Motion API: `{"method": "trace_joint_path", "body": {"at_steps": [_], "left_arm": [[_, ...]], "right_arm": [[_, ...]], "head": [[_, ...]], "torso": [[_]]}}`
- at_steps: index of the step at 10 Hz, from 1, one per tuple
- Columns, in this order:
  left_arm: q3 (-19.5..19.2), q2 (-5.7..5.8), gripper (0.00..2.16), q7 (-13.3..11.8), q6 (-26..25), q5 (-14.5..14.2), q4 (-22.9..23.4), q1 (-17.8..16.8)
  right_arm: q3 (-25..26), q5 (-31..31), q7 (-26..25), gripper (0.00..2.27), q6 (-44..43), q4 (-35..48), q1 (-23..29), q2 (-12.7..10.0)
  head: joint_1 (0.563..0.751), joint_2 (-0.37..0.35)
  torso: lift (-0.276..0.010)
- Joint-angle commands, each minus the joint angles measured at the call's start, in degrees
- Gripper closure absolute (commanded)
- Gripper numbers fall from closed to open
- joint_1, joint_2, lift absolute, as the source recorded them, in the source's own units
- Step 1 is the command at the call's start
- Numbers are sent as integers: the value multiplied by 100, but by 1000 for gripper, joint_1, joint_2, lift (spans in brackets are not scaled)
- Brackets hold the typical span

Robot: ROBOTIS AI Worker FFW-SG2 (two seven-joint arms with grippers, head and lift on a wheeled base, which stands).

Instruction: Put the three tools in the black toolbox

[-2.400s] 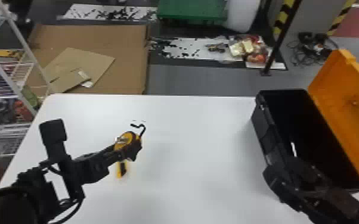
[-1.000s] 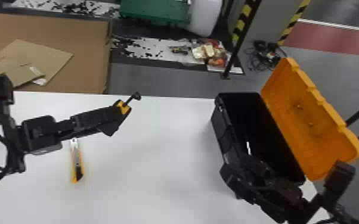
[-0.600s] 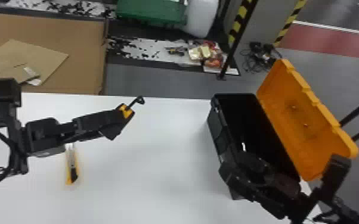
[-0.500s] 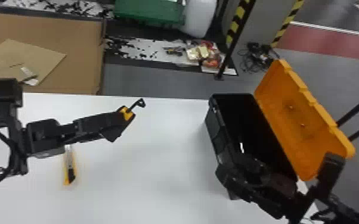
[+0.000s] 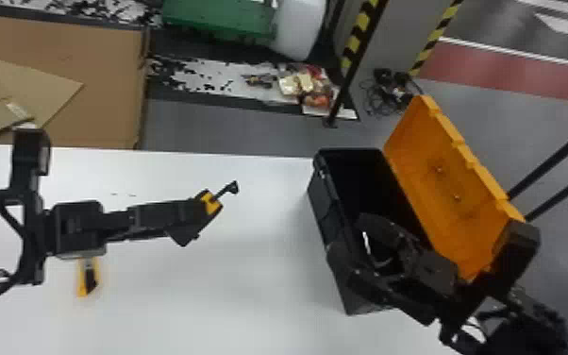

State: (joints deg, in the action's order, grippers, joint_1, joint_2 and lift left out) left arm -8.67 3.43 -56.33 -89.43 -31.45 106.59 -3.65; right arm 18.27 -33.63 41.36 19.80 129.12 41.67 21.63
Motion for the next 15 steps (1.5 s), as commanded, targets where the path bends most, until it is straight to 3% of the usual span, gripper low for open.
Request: {"method": "trace_joint_path", "body": {"at_steps": [1, 2, 6, 10, 12, 15], "left_arm": [[93, 0, 1848, 17, -60, 43, -7, 4], [137, 0, 1848, 17, -60, 78, -7, 13], [436, 9, 1848, -106, -60, 254, 37, 189], [744, 0, 1851, -150, -60, 350, 2, 224], [761, 0, 1848, -168, -60, 333, 11, 215], [902, -17, 1851, -106, -60, 280, 20, 198]], "right_arm": [[107, -302, 12, 87, 1479, 148, -150, 43], [221, -505, 4, 87, 2270, 245, -256, 43], [441, -839, 12, 87, 3395, 579, -396, 26], [239, -478, 338, 87, 1338, 544, -282, -124], [-60, -355, 557, 83, -771, 280, -106, -124], [-455, 84, 847, 66, -2564, -107, -98, -115]], "head": [[695, -277], [695, -282], [695, -297], [695, -318], [695, -321], [695, -323]], "torso": [[-55], [-55], [-55], [-55], [-55], [-55]]}}
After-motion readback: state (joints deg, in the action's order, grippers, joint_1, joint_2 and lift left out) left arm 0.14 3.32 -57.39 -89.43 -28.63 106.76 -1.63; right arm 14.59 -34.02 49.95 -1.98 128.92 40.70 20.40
